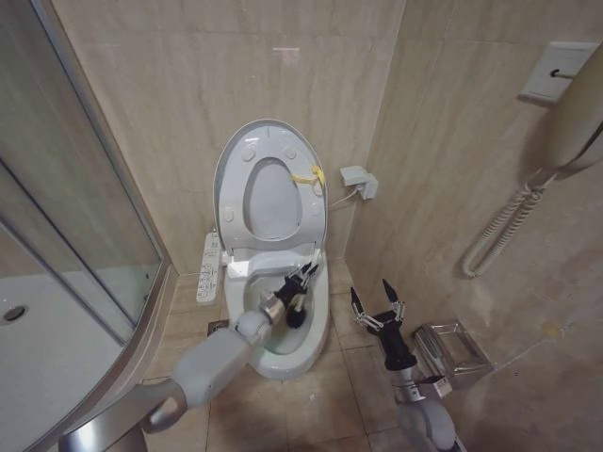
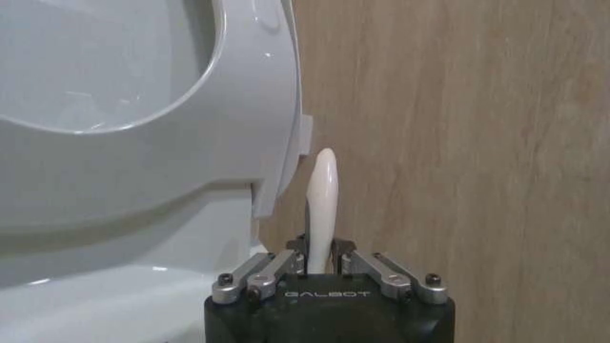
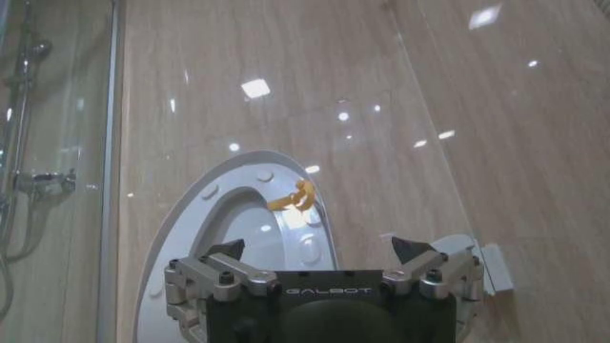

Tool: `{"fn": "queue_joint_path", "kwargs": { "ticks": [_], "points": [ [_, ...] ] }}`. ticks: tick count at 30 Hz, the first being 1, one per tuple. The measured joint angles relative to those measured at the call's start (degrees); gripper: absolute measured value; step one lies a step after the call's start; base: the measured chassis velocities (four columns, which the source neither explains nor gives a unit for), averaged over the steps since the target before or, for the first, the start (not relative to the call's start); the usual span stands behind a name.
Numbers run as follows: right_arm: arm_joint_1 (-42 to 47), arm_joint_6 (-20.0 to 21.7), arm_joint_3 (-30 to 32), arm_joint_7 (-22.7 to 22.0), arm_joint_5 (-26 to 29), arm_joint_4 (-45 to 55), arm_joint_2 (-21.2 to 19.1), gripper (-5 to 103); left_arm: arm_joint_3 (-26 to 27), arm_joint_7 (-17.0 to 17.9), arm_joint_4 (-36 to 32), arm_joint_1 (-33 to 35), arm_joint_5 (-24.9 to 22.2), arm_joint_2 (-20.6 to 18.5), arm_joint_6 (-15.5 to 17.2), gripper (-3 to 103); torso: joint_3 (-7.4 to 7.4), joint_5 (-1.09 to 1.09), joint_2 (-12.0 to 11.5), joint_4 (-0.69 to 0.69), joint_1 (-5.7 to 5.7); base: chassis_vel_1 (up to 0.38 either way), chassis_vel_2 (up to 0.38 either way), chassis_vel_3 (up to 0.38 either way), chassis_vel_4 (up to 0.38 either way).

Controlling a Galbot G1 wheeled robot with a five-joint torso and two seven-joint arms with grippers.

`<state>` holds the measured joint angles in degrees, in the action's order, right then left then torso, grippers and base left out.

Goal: Open the toilet lid, clean the toilet bowl with a toilet brush, close the toilet lid, and flush.

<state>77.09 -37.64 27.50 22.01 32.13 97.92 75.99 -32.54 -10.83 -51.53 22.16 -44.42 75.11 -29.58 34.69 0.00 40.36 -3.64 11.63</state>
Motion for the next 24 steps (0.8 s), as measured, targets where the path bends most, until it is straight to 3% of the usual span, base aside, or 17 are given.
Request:
{"fn": "queue_joint_path", "kwargs": {
  "ticks": [9, 18, 24],
  "points": [
    [0.0, -0.1, 0.0, 0.1, 0.1, 0.0, 0.5, 100, -1.3, 0.5, -0.7, -6.5, -2.9, 1.8, 0.5, 16, 0.0, 0.01, 0.0, -0.07, 0.0, 0.0, 0.0, 0.0, 0.0],
    [-0.4, -0.1, -0.1, 0.1, 0.0, -0.8, 0.8, 100, -5.8, 0.4, -0.6, -3.9, -2.4, -1.5, 1.0, 16, 0.0, 0.0, 0.0, 0.01, 0.0, 0.0, 0.0, 0.0, 0.0],
    [-1.7, 0.2, 0.2, -0.1, -0.1, -2.3, 0.8, 100, -9.6, 0.9, -1.7, -9.0, -4.9, -0.6, 0.8, 16, -0.01, 0.01, 0.0, -0.05, -0.01, 0.0, 0.0, 0.0, 0.0]
  ]
}}
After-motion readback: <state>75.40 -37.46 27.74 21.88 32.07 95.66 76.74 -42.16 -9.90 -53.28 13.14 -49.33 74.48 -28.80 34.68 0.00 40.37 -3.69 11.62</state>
